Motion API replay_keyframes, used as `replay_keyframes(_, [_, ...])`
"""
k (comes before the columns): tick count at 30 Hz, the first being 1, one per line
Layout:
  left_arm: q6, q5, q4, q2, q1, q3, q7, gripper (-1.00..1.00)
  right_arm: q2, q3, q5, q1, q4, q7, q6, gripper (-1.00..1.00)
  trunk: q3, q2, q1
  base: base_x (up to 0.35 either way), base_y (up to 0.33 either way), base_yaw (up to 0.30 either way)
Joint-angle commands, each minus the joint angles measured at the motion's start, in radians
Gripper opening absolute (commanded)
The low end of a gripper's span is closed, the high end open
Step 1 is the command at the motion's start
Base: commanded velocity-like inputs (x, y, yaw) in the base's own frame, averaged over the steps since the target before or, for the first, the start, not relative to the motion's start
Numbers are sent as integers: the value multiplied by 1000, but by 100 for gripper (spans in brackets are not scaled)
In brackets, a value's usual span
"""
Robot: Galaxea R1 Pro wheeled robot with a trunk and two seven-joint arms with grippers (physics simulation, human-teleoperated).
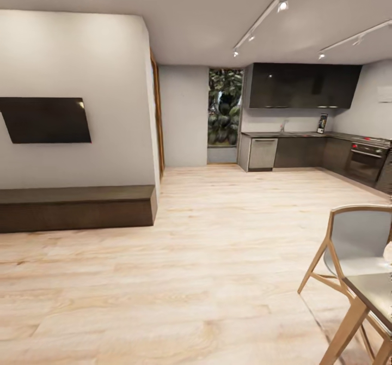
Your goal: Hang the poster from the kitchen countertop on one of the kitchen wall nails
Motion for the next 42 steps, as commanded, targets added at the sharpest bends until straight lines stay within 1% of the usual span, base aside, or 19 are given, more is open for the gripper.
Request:
replay_keyframes(1, [-1, 0, -1, 0, 0, 1, 0, 100, 0, 0, -1, -1, 1, -1, -3, 100, 0, 0, 1, 334, 0, -236])
replay_keyframes(10, [-1, 0, -1, 0, 1, 1, 0, 100, 1, 0, -1, -1, 1, -1, -2, 100, 4, 0, 1, 334, -9, -257])
replay_keyframes(21, [-1, -2, -1, 0, 0, 1, 0, 100, 1, -1, -2, -1, 1, -1, -2, 100, 9, 0, 1, 330, -84, -237])
replay_keyframes(42, [-1, -1, -1, 0, 1, 2, 0, 100, 0, -1, 0, -1, 1, 0, -3, 100, 10, 0, 1, 326, -86, -16])
